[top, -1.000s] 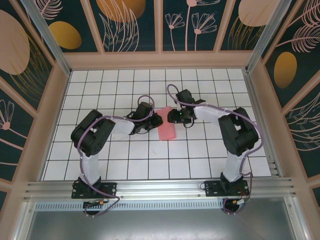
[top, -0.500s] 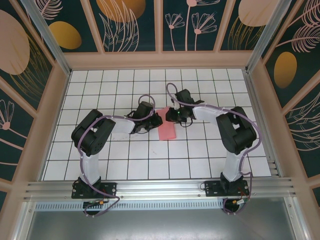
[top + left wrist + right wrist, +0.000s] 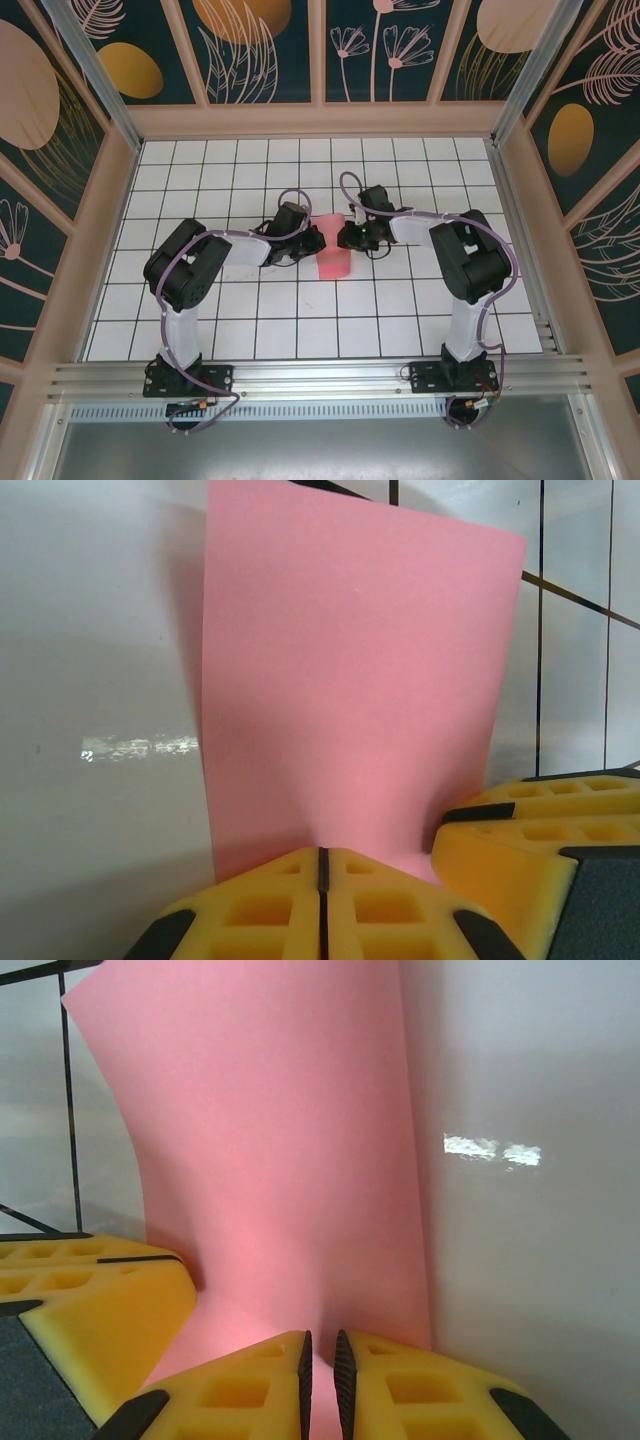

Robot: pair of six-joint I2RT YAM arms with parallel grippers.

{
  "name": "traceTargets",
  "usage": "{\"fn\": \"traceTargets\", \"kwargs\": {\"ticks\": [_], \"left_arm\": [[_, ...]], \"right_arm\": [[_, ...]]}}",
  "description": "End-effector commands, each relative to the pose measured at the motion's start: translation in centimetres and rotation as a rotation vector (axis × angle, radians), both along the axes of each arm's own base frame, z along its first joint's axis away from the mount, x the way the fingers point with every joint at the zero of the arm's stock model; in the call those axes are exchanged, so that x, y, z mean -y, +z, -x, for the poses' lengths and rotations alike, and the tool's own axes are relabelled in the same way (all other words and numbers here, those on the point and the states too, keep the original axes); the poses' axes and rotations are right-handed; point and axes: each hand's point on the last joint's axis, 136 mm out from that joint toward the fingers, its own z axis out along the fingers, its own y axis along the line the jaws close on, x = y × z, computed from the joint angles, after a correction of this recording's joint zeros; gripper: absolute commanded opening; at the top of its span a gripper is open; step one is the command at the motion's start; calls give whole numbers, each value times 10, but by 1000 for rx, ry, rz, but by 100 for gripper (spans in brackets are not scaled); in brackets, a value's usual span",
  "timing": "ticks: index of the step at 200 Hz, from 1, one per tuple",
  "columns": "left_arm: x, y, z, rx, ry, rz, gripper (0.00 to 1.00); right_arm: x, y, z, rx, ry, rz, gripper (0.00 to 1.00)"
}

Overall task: Fold a paper plane with a square sheet of paper (pick it up from the middle)
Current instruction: Fold the square sheet of paper in half at the center of the table.

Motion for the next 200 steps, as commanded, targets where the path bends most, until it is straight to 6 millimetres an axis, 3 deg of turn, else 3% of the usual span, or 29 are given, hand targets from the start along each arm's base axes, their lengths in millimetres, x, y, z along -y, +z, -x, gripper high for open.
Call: {"fn": "traceTargets", "kwargs": {"ticks": [1,34,75,102,133,163,200], "left_arm": [[-33,-71,29,-151,9,-192,8],[-26,-60,25,-130,-2,-160,9],[-14,-38,19,-91,-27,-93,11],[-8,-28,18,-74,-43,-59,12],[-4,-20,16,-61,-49,-34,13],[-1,-12,14,-46,-46,-15,14],[-3,17,-1,28,8,4,23]], "right_arm": [[12,-10,7,-26,-25,33,20],[3,21,3,32,-2,-20,22],[25,35,-4,115,-68,75,34],[34,23,-4,114,-79,145,44],[25,10,0,89,-33,170,47],[19,-3,3,63,-3,197,44],[28,-19,5,34,-20,245,36]]}}
